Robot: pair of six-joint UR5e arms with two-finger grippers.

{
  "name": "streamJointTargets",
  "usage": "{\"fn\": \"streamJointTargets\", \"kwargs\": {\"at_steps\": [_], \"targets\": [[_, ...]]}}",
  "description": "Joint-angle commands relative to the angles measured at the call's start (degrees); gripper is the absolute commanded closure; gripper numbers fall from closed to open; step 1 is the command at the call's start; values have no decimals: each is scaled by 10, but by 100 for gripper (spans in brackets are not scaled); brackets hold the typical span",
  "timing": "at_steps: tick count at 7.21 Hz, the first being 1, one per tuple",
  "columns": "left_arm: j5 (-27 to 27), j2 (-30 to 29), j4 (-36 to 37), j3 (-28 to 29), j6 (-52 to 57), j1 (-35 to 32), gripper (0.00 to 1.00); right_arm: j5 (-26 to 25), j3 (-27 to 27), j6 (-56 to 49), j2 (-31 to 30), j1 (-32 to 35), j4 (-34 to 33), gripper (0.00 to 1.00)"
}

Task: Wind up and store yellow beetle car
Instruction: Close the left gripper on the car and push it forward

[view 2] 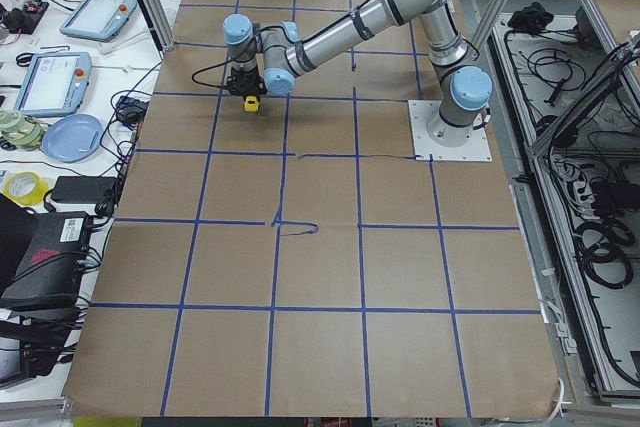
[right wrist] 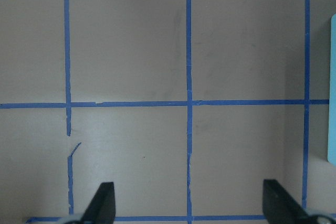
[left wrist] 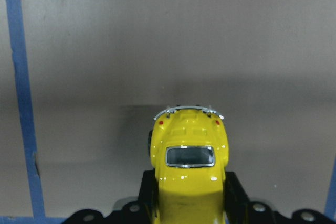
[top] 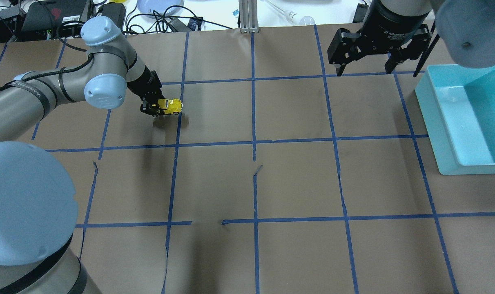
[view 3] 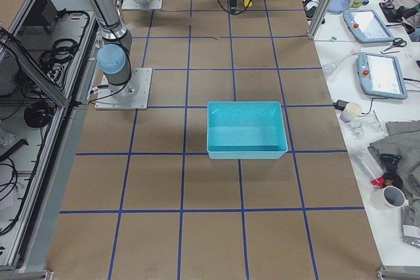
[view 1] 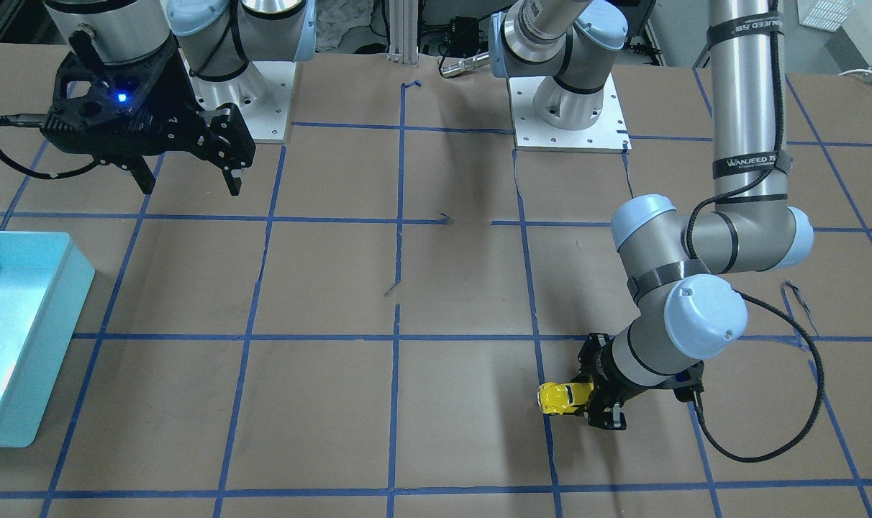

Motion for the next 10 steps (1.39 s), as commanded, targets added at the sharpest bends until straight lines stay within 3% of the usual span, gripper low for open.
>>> {"fn": "streamJointTargets", "kwargs": {"at_steps": [1,3,10], "targets": [[-1,-5,-17,-3,5,-17,100,0,0,1,2,0,0,0],[-49,-3,-58,4,2,-16,100,0,0,-1,2,-1,0,0],[-53,-25,-57,15,3,-6,100,0,0,0,2,-1,1,0]]}}
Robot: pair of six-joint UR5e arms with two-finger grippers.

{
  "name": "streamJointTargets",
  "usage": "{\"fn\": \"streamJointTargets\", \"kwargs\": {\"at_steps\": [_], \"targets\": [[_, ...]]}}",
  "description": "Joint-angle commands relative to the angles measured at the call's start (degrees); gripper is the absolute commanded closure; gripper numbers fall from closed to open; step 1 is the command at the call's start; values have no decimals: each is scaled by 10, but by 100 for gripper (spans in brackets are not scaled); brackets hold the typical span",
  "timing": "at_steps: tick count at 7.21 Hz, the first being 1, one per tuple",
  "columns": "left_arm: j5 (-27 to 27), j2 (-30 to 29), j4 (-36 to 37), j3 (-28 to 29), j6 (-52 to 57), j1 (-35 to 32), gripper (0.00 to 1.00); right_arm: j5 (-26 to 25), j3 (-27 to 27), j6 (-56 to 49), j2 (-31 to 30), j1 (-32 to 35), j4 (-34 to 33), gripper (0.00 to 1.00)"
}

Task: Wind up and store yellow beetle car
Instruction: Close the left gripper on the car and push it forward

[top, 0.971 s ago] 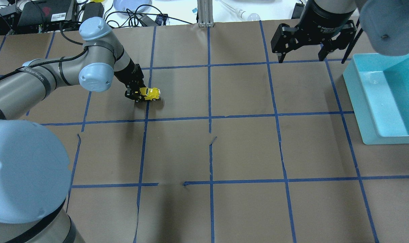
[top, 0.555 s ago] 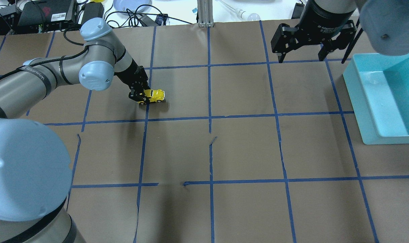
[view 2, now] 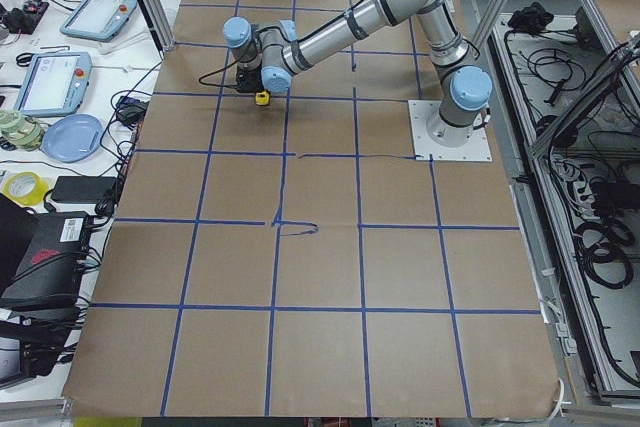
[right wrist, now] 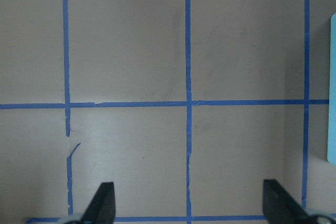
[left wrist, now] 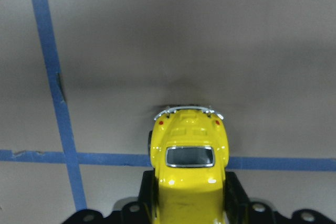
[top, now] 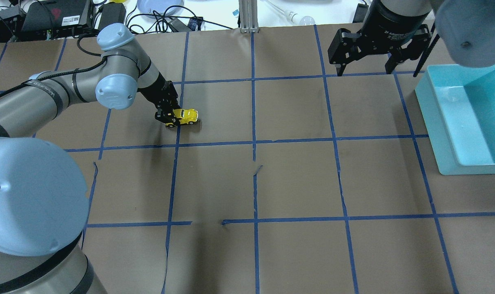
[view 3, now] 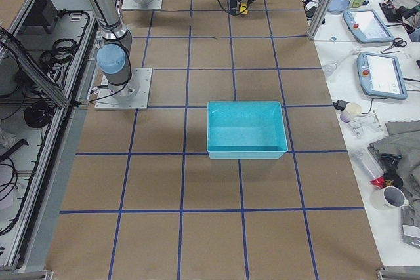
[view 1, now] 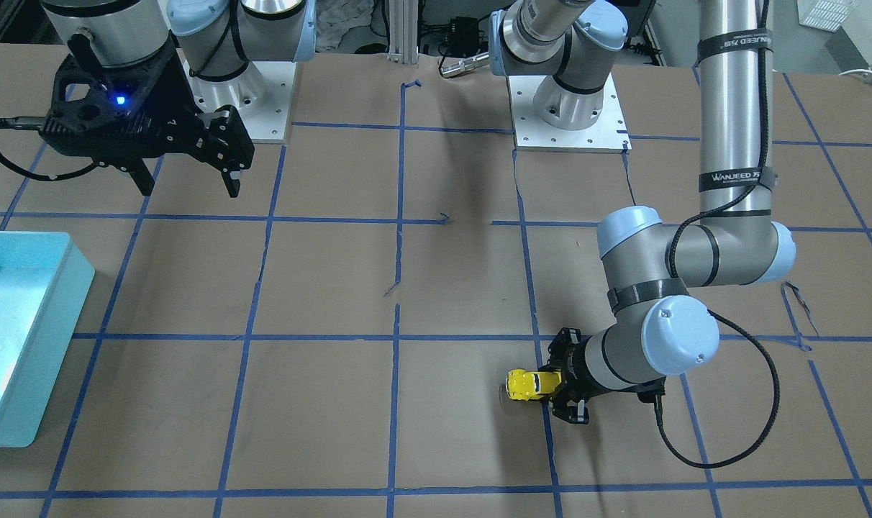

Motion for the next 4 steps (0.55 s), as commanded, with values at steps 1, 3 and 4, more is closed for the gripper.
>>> {"fn": "streamJointTargets", "kwargs": {"at_steps": [1,3,4], "targets": [[-1,-4,0,1,3,5,100,0,0,1,0,1,1,0],[0,-3,0,0,8,19,100,0,0,0,0,0,1,0],[1,-3,0,0,18,25,100,0,0,0,0,1,1,0]]}}
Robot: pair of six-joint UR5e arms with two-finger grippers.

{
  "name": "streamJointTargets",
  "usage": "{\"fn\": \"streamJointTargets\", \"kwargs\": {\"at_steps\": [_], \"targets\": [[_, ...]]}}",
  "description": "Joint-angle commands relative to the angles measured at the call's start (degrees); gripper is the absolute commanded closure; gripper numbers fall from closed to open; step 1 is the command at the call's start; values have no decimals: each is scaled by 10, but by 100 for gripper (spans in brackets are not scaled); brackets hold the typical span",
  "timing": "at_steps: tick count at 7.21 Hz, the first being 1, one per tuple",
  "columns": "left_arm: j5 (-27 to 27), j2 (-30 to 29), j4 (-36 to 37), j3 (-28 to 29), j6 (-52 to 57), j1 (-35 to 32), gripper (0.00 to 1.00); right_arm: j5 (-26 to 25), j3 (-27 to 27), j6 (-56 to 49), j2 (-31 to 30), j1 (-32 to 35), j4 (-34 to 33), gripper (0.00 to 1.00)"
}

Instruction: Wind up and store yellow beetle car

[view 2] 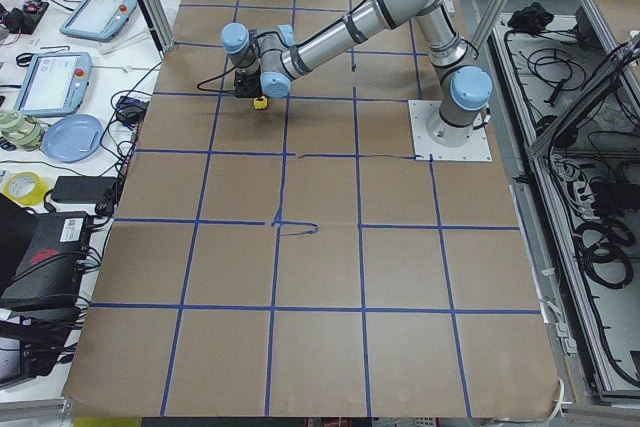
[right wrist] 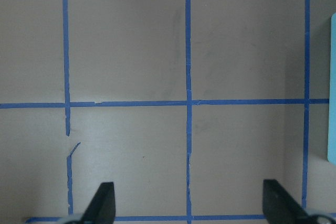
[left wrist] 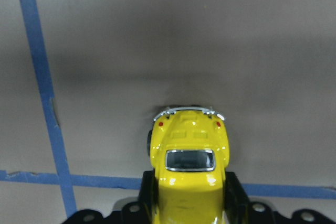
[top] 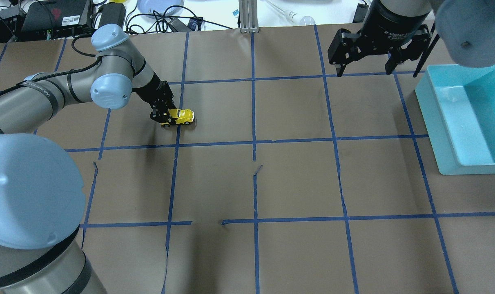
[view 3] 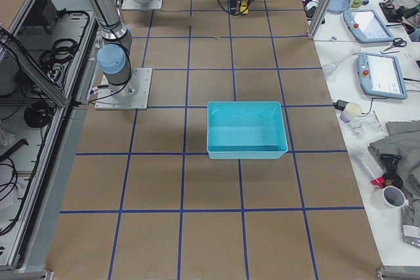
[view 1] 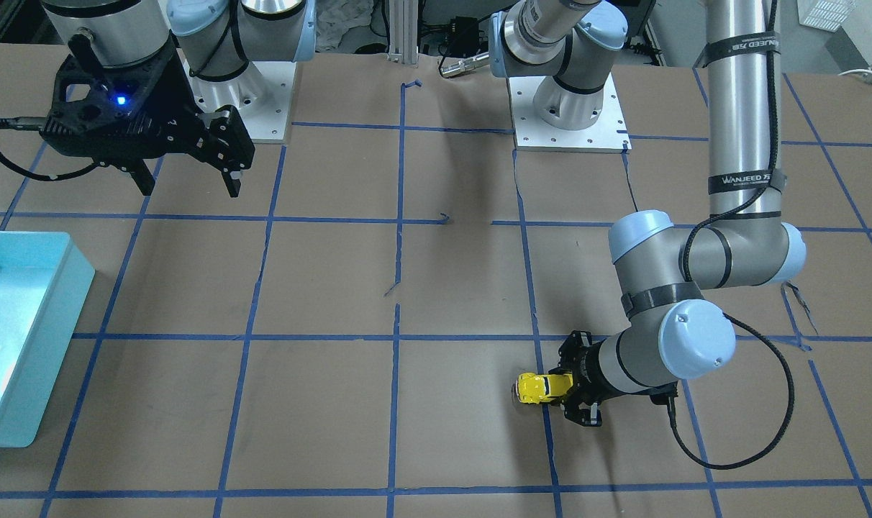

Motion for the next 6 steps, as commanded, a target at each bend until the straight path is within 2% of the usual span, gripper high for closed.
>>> {"fn": "streamJointTargets", "kwargs": {"at_steps": [1,6], "targets": [[2,0,-1,0,25,17,100,0,0,0,0,0,0,0],[10,0,-2,-5,105,70,100,-1,0,0,0,0,1,0]]}}
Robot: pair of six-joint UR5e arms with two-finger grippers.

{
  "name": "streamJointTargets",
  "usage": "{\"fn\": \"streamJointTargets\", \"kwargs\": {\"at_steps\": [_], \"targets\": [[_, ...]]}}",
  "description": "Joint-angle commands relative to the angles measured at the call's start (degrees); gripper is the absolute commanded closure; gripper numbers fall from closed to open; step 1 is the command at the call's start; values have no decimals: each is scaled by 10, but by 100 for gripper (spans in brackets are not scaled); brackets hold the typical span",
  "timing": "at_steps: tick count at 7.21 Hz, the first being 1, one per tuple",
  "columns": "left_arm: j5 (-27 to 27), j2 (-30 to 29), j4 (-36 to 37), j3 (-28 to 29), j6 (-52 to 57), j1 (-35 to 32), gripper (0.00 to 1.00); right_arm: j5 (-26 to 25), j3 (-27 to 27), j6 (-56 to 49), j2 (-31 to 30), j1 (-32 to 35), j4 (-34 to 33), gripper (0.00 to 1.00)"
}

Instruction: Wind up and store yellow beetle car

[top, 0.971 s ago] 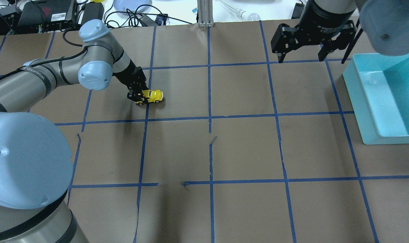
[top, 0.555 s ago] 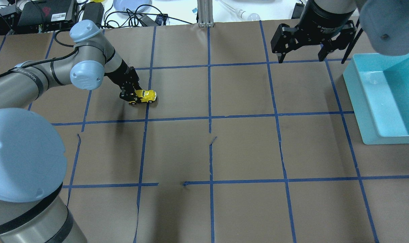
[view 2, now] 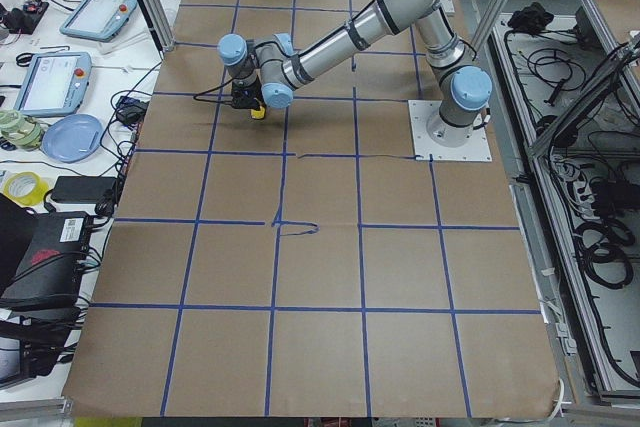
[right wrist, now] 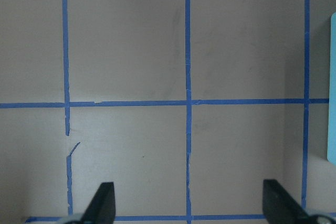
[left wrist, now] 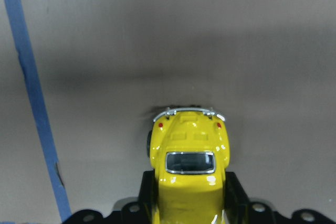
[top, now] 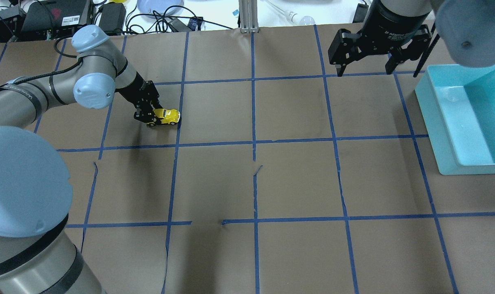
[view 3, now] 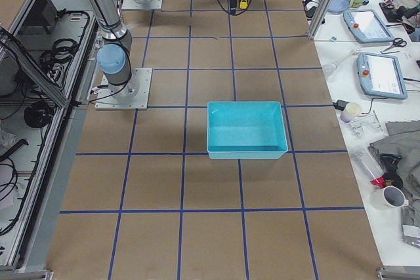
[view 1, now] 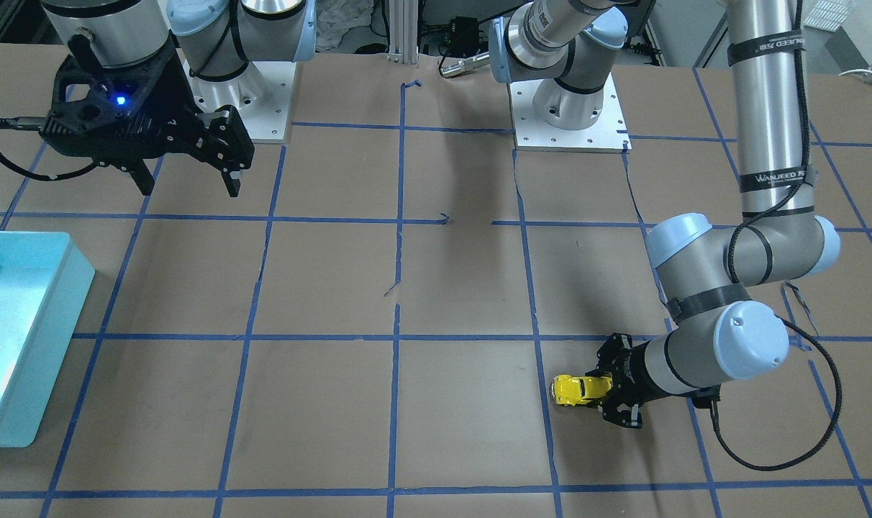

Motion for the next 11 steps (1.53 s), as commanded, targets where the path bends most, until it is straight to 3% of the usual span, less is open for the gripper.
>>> {"fn": "streamJointTargets", "kwargs": {"at_steps": [1,6,7,8,9,11], "targets": [[19,0,0,0,35,22,100,0,0,0,0,0,0,0],[18,2,2,3,36,23,100,-1,0,0,0,0,1,0],[19,9,13,4,36,23,38,0,0,0,0,0,0,0],[20,6,13,2,34,22,4,-1,0,0,-1,1,1,0],[18,9,13,2,35,19,0,0,0,0,0,1,0,0],[18,22,14,5,36,16,3,0,0,0,0,1,1,0]]}}
